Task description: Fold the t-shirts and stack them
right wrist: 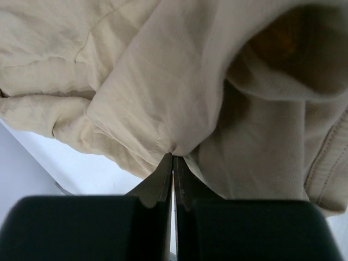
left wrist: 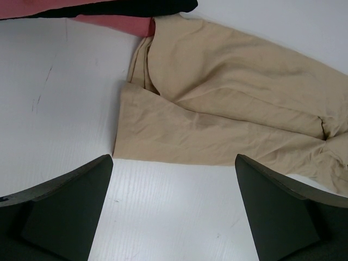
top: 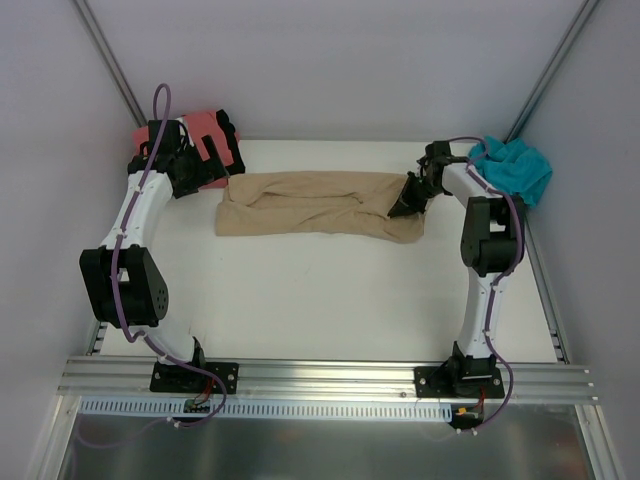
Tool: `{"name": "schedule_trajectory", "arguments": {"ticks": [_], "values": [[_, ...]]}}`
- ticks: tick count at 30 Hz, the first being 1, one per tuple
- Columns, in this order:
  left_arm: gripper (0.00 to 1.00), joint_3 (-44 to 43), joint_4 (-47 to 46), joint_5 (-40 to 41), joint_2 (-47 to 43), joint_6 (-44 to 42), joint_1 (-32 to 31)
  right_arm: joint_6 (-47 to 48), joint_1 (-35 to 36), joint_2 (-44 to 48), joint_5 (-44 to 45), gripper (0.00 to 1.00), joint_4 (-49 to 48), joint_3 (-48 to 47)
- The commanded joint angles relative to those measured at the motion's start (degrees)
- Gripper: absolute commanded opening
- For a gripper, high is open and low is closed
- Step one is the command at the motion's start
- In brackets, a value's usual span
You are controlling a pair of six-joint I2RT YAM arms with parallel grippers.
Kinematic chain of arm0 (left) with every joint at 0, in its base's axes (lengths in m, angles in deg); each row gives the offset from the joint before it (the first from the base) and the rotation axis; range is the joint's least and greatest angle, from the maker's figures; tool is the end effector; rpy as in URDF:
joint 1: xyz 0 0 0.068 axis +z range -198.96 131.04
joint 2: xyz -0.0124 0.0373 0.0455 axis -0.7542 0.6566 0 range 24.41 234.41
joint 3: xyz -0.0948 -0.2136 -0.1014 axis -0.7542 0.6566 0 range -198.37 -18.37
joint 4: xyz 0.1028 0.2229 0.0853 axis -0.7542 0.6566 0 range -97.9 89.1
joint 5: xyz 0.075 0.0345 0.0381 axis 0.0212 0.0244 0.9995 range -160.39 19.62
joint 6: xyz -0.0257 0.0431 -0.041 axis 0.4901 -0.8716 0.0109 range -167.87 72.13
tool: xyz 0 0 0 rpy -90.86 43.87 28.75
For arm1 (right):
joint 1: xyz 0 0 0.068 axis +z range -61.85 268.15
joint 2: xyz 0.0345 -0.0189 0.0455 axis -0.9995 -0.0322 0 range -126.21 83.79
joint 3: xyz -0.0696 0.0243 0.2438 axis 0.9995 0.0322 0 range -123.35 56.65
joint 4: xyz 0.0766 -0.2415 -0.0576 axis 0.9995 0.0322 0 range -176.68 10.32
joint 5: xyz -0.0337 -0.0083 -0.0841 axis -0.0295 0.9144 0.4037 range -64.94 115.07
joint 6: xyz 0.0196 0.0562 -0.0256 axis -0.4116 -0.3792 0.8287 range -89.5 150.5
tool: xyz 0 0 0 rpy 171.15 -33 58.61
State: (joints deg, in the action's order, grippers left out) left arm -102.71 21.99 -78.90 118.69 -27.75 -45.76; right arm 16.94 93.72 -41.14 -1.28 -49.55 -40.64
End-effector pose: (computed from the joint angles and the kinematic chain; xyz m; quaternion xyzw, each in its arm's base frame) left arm 0.3834 0.0140 0.2958 -0.1517 0.8909 -0.1288 0.4084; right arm 0.4504 0.0663 0.1469 0.0165 0.9513 0.2546 0.1728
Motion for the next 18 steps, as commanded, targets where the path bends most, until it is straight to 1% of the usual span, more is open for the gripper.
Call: {"name": "schedule_trajectory", "arguments": {"ticks": [1, 5, 12, 16, 18], "values": [[0.99, -1.71, 0.17, -0.01, -0.50, -0.96, 0.14, -0.85, 0.06, 0.21, -0.46, 0.00, -0.12, -2.81], [0.99, -1.89, 0.17, -0.01, -0.06, -0.96, 0.05, -1.12, 0.06, 0.21, -0.37, 0.00, 0.23, -4.91], [0.99, -2.15, -0.01, -0.28, 0.64, -0.70, 0.05, -2.78, -0.29, -0.32, -0.63, 0.00, 1.81, -12.03], [0.99, -2.32, 0.08, -0.71, 0.91, -0.52, 0.05, -4.01, -0.73, -2.69, -0.81, 0.00, 2.78, -18.70], [0.99, -2.06, 0.08, -0.98, 0.73, -0.43, 0.05, -4.80, -0.99, -4.71, -1.07, 0.00, 2.87, -20.47]]}}
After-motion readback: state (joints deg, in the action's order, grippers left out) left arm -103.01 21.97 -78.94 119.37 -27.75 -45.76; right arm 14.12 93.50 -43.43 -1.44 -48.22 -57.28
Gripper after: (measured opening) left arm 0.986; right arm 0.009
